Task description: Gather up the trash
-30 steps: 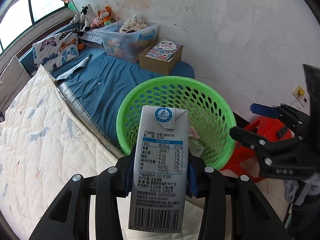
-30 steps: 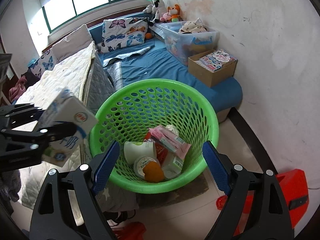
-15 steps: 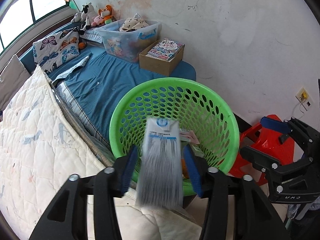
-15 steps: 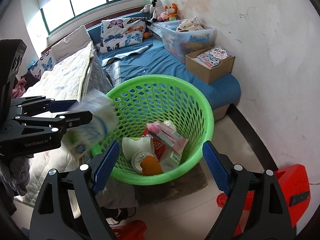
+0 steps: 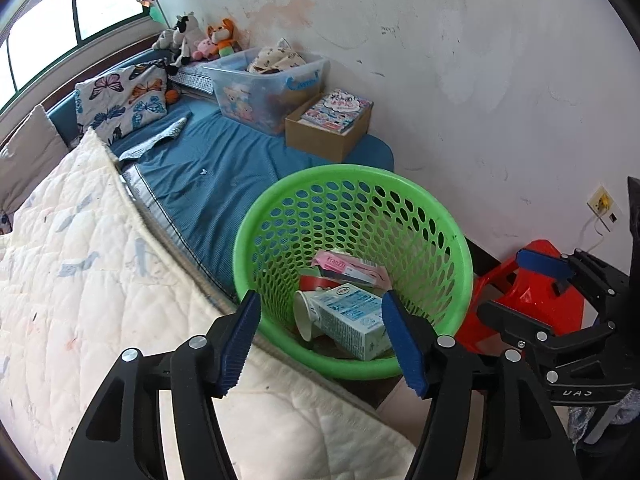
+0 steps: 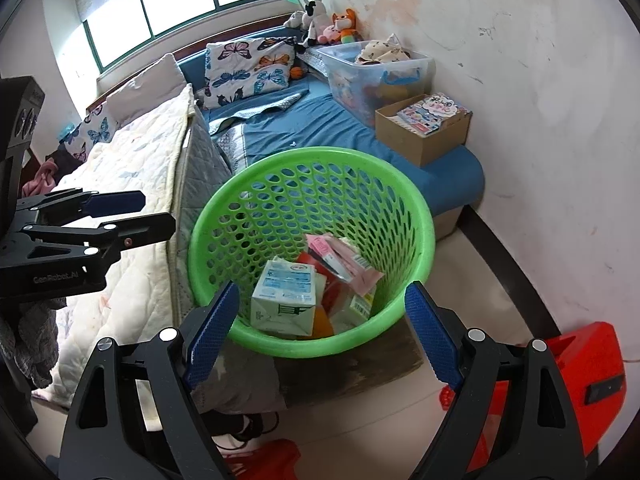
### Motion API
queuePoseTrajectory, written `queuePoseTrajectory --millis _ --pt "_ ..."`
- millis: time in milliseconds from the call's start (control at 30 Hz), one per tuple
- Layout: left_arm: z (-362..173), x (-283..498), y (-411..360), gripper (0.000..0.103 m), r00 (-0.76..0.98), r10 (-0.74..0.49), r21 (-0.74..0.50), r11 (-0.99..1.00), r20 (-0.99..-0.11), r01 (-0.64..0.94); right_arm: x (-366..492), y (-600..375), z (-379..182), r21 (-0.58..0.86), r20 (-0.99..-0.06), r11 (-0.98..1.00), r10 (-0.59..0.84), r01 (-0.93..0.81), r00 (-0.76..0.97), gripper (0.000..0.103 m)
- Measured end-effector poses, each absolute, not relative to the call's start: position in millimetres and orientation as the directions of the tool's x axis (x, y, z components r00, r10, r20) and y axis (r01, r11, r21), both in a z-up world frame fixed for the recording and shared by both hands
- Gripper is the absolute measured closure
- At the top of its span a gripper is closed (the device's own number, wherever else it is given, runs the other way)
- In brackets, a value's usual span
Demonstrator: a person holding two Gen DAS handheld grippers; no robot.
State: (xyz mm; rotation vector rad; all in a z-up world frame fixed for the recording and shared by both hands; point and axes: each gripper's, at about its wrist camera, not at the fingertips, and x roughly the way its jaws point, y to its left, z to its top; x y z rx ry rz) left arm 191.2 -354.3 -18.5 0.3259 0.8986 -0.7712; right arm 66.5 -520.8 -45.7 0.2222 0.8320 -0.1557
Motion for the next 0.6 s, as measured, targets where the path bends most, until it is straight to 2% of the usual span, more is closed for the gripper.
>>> queuePoseTrajectory --millis 167,300,367,600 --pt "-9 183 -334 0.030 0.424 -0.464 -0.047 0.716 -0.778 0.697 64 -507 -42 0.128 -0.744 0.969 -0.046 0.210 0.666 0.019" --pt "-2 176 -317 0.027 0.454 -0.457 -0.041 0.738 -0.765 0.674 61 -493 -38 0.110 -0.745 0.975 -0.049 0.195 0.666 0.018" --pt "2 172 -308 0.018 0.475 -0.454 -0.032 0.748 -0.754 0.663 61 -487 -36 0.108 -0.745 0.977 -0.042 0.183 0.665 0.018" --pt "14 157 -269 0.011 0.537 -0.430 -0.024 0.796 -0.726 0.605 57 -457 -31 0.091 -0.747 0.986 -0.026 0.141 0.664 0.015"
